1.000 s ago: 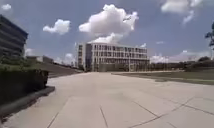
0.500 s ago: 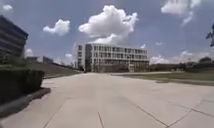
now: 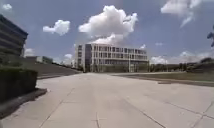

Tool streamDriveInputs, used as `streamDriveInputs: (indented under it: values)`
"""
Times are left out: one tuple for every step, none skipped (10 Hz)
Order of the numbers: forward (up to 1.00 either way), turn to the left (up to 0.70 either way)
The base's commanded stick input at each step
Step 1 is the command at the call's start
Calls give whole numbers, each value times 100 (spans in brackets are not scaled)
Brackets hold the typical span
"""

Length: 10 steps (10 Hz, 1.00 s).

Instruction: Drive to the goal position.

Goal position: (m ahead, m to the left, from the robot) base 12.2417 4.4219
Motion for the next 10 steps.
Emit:
streamDriveInputs:
  values:
    - [50, 0]
    - [50, 0]
    - [50, 0]
    - [50, 0]
    - [50, 0]
    - [50, 0]
    - [50, 0]
    - [50, 0]
    - [50, 21]
    - [50, 50]
